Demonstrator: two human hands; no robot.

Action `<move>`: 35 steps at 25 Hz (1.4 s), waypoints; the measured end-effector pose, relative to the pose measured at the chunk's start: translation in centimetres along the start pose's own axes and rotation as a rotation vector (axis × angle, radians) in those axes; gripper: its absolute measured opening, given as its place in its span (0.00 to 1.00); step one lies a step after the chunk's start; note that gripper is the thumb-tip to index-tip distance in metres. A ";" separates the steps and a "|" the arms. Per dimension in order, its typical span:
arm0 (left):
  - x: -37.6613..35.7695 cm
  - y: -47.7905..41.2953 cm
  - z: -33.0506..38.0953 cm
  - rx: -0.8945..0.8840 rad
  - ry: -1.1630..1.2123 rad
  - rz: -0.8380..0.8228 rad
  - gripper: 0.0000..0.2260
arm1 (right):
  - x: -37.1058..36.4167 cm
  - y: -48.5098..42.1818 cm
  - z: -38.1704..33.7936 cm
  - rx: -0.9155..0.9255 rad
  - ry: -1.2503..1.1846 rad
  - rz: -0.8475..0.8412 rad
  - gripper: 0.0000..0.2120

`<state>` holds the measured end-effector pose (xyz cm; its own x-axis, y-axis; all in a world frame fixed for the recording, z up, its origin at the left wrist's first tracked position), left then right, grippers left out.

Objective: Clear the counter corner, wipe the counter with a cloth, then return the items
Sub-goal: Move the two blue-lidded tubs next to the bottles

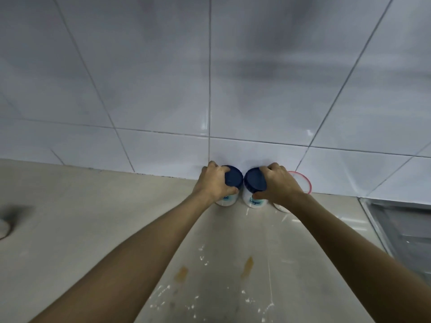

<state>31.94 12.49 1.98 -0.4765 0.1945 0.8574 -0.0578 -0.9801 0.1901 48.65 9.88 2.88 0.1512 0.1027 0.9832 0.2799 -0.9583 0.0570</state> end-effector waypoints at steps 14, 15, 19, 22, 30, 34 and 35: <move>18.9 17.3 -29.9 0.452 0.060 0.254 0.31 | -1.0 -5.9 -33.3 0.442 -0.237 -0.030 0.43; 20.1 18.6 -33.2 0.507 0.047 0.266 0.31 | -2.0 -6.5 -36.8 0.475 -0.255 -0.034 0.42; 22.4 21.9 -41.9 0.625 0.068 0.308 0.30 | -6.1 -8.0 -47.2 0.549 -0.267 -0.100 0.43; 23.2 22.5 -45.3 0.630 0.063 0.397 0.30 | -7.6 -9.0 -50.9 0.571 -0.269 -0.084 0.43; 22.0 22.4 -49.2 0.601 0.075 0.475 0.32 | -9.6 -10.1 -54.3 0.598 -0.270 -0.075 0.42; 22.3 23.3 -49.3 0.596 0.049 0.500 0.34 | -9.6 -9.3 -54.7 0.632 -0.231 -0.015 0.41; 22.3 23.8 -48.8 0.599 0.091 0.529 0.33 | -9.2 -9.2 -54.6 0.639 -0.222 -0.010 0.41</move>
<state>-22.83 -8.50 2.31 -0.3800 -0.3189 0.8683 0.6637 -0.7479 0.0158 -7.11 3.17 2.81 0.3177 0.2286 0.9202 0.7776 -0.6182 -0.1149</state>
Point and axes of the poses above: each hand's wrist, its own y-axis away from the middle knuckle, its own x-axis out of the back of the hand, z = x × y, the point moved 6 cm from there along -y, towards the middle knuckle, and after that the axes turned 15 degrees about x, right-handed, at the moved point
